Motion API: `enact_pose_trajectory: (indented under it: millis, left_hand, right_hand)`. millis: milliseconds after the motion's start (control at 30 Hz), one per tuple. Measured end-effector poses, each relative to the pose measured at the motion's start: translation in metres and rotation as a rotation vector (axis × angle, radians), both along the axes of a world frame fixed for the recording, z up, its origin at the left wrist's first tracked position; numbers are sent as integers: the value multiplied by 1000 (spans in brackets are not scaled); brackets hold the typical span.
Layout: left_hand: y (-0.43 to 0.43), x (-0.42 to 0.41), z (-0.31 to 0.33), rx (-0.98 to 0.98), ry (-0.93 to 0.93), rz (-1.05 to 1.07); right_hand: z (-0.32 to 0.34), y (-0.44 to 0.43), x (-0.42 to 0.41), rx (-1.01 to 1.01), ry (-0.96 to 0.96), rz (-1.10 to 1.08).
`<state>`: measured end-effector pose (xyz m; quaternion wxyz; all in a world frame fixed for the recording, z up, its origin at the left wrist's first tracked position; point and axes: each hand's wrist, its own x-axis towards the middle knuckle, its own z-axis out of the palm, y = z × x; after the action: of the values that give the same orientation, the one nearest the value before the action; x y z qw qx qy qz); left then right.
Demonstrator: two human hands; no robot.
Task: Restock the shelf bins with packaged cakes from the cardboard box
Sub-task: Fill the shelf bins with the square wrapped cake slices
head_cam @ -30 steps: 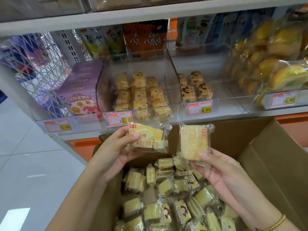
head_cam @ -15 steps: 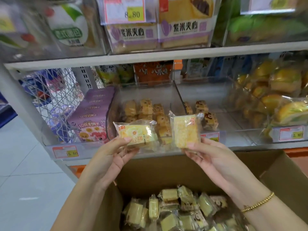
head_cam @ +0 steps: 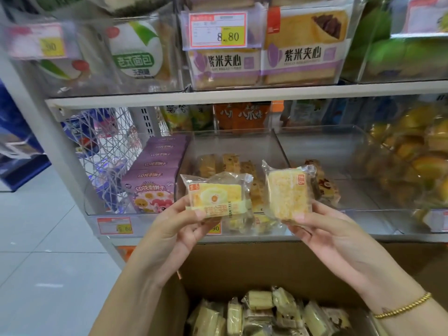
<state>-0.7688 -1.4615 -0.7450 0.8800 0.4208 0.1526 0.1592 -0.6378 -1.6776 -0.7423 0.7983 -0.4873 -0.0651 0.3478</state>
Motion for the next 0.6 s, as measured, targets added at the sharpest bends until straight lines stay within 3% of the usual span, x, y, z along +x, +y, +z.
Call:
enact_pose_trajectory:
  millis: [200, 367, 600]
  left_hand:
    - [-5, 8, 1, -13, 27, 69]
    - [4, 24, -4, 6, 66, 144]
    - [20, 67, -7, -45, 200, 225]
  right_hand:
    - [2, 4, 17, -104, -148, 35]
    - [20, 28, 77, -594, -602, 108]
    - [51, 98, 141, -974, -1154, 241]
